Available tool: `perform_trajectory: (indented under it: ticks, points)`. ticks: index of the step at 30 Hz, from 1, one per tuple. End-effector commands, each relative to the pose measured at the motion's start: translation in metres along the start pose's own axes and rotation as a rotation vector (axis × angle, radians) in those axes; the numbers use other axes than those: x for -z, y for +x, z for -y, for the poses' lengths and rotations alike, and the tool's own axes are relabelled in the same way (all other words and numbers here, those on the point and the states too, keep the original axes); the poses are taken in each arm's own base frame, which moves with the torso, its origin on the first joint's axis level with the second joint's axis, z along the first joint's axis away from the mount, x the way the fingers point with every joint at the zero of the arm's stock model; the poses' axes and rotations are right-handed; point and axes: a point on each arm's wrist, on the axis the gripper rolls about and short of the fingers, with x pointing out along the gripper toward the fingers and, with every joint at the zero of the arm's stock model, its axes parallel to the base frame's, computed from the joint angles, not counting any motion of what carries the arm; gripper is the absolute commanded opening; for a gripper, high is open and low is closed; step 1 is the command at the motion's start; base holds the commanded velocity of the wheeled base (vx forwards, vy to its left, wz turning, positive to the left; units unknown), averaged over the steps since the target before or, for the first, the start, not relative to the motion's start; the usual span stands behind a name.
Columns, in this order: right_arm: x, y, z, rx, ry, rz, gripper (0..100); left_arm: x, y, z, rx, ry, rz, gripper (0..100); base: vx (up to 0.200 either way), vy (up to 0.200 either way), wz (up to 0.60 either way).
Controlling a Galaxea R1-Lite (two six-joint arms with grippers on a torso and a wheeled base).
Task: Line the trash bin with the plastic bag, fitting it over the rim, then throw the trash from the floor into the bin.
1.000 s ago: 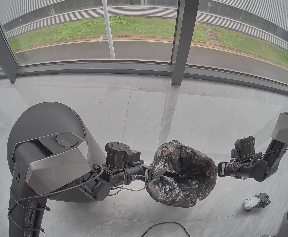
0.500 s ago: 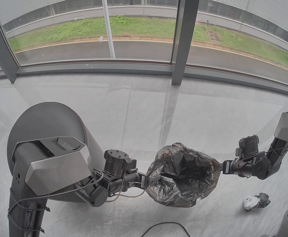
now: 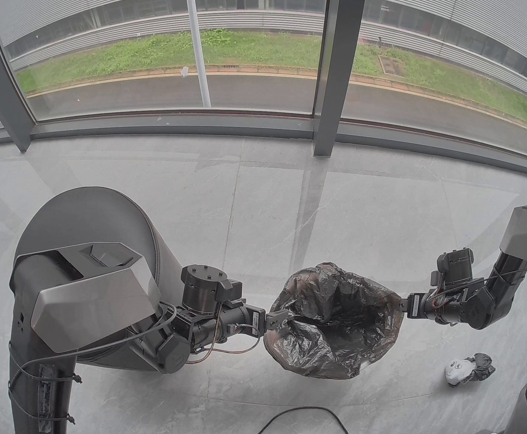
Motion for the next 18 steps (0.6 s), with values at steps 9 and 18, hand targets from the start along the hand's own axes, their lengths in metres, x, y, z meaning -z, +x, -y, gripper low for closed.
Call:
perform_trajectory:
  ticks: [9, 18]
  points:
    - [0.002, 0.005, 0.004, 0.008, 0.007, 0.008, 100, 0.006, -0.001, -0.008, -0.022, -0.001, -0.019, 100, 0.0, 0.0, 0.0]
    - [-0.004, -0.001, 0.003, 0.005, 0.0, 0.033, 100, 0.009, -0.004, -0.015, -0.038, -0.008, -0.03, 100, 0.0, 0.0, 0.0]
